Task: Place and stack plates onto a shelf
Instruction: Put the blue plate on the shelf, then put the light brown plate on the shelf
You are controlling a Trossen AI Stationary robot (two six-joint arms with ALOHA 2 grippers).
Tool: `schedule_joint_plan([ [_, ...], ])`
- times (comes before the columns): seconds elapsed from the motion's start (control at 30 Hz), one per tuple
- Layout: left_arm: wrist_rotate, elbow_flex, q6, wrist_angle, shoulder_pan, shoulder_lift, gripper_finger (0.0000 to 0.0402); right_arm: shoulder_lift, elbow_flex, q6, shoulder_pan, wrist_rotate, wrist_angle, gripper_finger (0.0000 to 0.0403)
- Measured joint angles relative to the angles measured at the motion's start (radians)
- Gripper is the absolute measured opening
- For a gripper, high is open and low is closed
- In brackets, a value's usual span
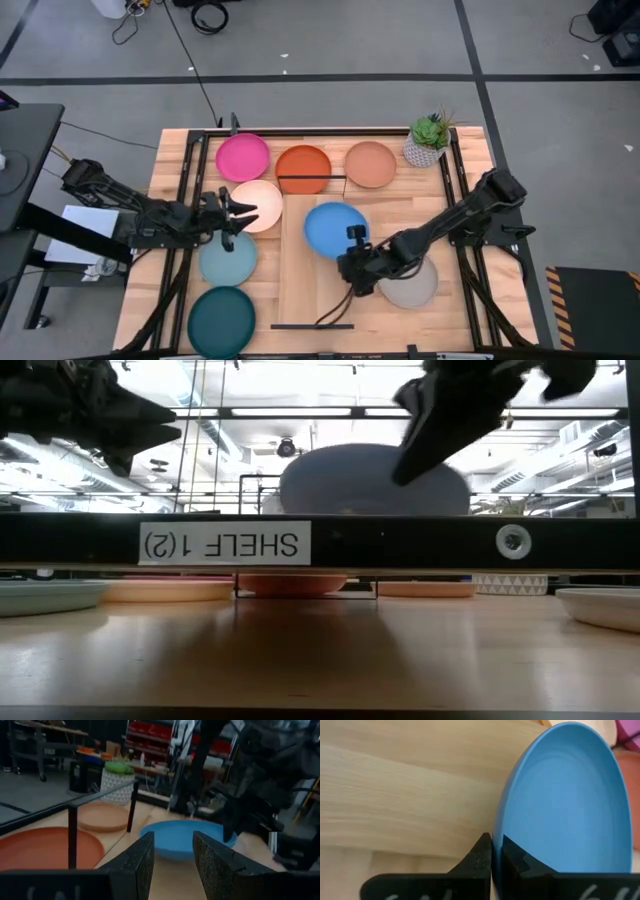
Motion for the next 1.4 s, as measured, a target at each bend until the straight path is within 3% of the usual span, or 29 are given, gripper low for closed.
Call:
schedule_joint_plan([
  [0.2,0.034,0.061,-0.003,-0.162,-0.002,0.0,0.0141,0.121,0.092,-0.168,-0.039,-0.003,-0.003,0.0015],
  [0.37,0.042,0.063,-0.003,-0.187,-0.002,0.0,0.0141,0.197,0.145,-0.331,-0.083,-0.002,-0.005,0.0015],
  [0.53,0.043,0.063,-0.01,-0.207,-0.002,0.001,0.0141,0.23,0.154,-0.382,-0.135,0.021,-0.003,0.0017],
  [1.07,0.07,0.065,-0.01,-0.226,-0.002,0.001,0.0141,0.202,0.172,-0.318,-0.147,0.023,-0.008,0.0117],
  [1.4,0.07,0.065,-0.01,-0.234,-0.002,0.001,0.0141,0.082,0.198,-0.048,-0.092,0.114,-0.276,0.0159],
])
